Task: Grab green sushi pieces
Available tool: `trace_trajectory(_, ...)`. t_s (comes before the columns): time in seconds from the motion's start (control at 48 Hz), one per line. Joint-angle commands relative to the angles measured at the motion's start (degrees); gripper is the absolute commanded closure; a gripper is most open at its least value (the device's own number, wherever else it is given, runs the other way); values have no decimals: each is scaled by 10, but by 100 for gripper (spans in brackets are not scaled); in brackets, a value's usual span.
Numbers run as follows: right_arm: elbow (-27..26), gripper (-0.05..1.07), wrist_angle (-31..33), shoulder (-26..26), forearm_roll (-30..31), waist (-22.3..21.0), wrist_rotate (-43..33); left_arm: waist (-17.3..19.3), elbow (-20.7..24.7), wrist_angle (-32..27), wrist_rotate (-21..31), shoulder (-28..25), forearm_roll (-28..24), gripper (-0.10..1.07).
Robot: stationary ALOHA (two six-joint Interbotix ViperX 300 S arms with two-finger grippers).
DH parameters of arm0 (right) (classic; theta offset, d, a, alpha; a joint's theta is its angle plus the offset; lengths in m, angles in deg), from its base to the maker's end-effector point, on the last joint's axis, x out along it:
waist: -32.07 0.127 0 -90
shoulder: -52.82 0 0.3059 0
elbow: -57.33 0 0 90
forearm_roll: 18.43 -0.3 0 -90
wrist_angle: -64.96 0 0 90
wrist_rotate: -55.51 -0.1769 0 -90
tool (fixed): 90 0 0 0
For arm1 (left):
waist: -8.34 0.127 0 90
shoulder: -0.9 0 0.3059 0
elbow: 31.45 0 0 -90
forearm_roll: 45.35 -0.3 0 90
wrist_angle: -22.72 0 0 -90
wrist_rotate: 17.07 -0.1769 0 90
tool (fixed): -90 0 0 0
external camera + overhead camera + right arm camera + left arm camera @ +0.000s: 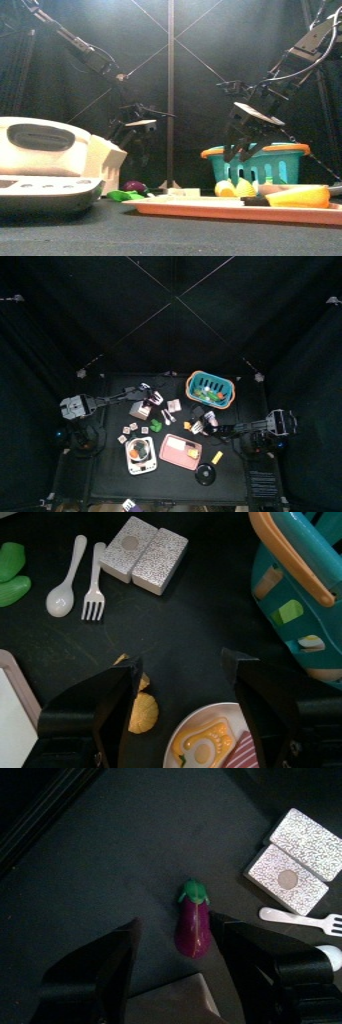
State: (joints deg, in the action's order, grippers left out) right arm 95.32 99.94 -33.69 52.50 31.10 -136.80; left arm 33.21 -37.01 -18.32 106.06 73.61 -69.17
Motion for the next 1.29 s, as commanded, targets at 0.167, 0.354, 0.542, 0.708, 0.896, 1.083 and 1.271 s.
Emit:
trace_trajectory(0.167,-18,8,1,-6,-1,8,0,-69,-11,-53,-9,87,-29,7)
trace_trajectory(0.354,-22,8,1,-1,-1,8,0,-171,-41,-110,-11,142,-54,7)
trace_trajectory(0.542,-25,8,0,9,-4,9,1,-266,-83,-114,-11,196,-58,7)
trace_trajectory(0.708,-32,8,0,14,-7,9,1,-314,-144,-105,3,249,-56,7)
trace_trajectory(0.896,-39,8,-5,25,-7,9,1,-341,-194,-76,34,301,-65,7)
trace_trajectory(1.083,-45,8,-5,39,-7,8,2,-368,-258,-24,33,343,-67,7)
trace_trajectory(1.271,-48,8,-6,48,-7,5,2,-410,-318,94,33,367,-66,7)
